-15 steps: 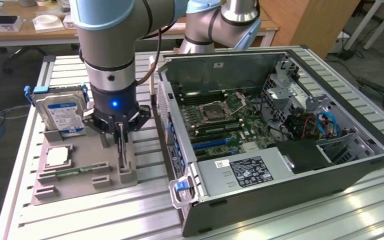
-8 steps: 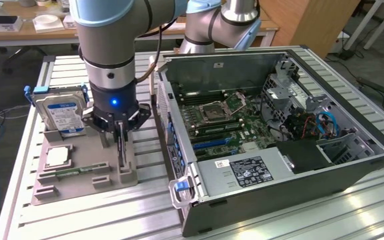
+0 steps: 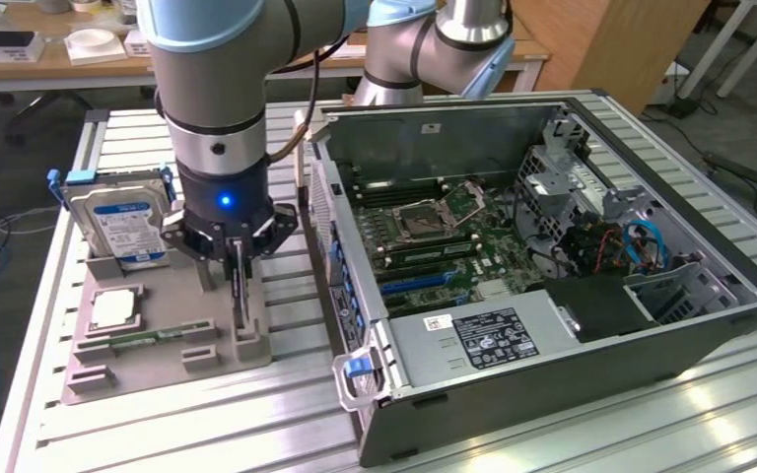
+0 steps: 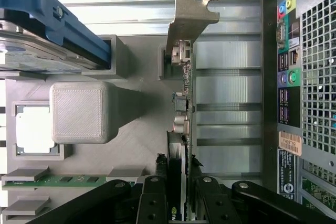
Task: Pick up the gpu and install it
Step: 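Pick up the gpu and move the gpu toward the slot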
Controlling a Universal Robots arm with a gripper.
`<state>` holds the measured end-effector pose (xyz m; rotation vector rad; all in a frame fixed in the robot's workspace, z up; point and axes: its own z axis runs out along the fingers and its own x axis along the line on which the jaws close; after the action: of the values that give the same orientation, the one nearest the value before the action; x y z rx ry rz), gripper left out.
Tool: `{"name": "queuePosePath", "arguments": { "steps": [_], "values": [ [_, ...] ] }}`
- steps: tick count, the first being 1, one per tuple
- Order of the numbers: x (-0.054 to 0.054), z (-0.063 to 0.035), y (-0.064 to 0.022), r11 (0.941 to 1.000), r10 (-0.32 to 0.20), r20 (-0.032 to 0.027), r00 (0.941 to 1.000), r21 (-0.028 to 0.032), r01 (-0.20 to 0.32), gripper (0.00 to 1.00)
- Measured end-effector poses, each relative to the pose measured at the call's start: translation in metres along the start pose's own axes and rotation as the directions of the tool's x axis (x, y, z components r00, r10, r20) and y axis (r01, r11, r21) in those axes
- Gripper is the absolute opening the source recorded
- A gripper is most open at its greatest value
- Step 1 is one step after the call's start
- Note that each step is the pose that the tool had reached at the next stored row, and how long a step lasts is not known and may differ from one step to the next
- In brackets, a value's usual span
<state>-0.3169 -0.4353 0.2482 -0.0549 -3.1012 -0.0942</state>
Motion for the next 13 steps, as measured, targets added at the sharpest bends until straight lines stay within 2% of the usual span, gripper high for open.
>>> {"name": "queuePosePath", "arguments": {
  "steps": [13],
  "values": [
    [0.0003,-0.0085,0.0005,1.0,0.0,-0.0002,1.0,-0.002,0.0,0.27]
  ]
}}
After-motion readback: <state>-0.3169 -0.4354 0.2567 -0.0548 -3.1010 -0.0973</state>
